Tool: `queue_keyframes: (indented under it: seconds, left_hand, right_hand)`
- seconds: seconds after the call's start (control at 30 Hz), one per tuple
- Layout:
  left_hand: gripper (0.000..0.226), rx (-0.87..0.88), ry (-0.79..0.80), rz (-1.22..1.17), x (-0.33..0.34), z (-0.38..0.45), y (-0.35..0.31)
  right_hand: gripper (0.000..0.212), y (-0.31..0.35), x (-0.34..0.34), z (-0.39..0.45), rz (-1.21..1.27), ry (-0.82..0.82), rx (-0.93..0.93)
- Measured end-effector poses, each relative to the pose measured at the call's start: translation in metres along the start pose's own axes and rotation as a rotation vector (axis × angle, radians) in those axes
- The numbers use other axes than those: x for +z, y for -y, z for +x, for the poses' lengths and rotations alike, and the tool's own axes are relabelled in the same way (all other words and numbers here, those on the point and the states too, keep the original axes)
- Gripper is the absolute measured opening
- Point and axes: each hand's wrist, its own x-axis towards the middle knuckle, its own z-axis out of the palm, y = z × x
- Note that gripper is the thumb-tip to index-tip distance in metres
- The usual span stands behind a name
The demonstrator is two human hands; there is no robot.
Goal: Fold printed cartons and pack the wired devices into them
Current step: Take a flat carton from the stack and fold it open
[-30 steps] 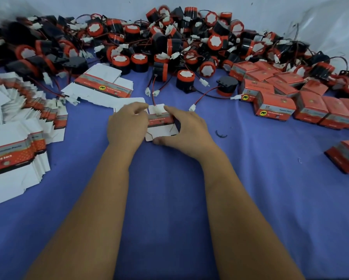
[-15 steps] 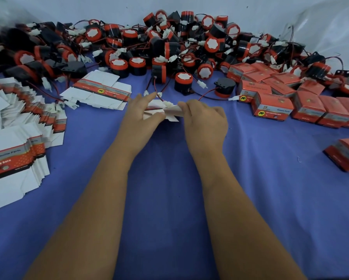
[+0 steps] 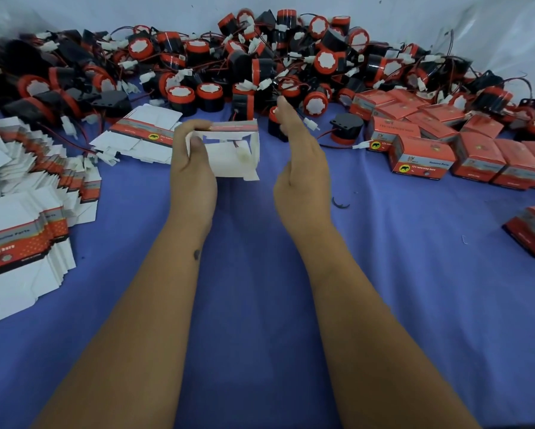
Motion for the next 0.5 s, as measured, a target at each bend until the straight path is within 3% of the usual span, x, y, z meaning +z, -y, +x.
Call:
queue_keyframes:
  seconds: [0.07,0.17,0.33,0.4,0.47,0.5]
  left_hand:
    - [0.037,-0.036,0.005,-0.028,0.0,0.001,0.001]
    - [0.035,-0.104,0.03,-0.206,0.001,0.005,0.003]
    - [0.023,-0.171,0.167,-0.487,-0.002,0.006,-0.006]
    - [0.032,-0.126,0.235,-0.416,-0.004,0.007,-0.009]
    - [0.027,-0.097,0.323,-0.237,-0.005,0.006,-0.011]
    - [0.037,-0.104,0.354,-0.165,-0.006,0.005,-0.012]
  right_hand:
    - [0.093,-0.007,-0.005,0.002,-0.054,0.161,-0.017]
    - [0.089,-0.013,-0.002,0.0,-0.02,0.391,0.017]
    - [0.064,-0.008,-0.002,0.0,0.158,0.225,0.059]
    - [0.06,-0.008,-0.005,0.002,0.241,0.126,0.122]
    - [0.055,-0.006,-0.008,0.003,0.363,0.044,0.218]
    - [0.05,-0.005,-0.009,0.003,0.409,0.016,0.241]
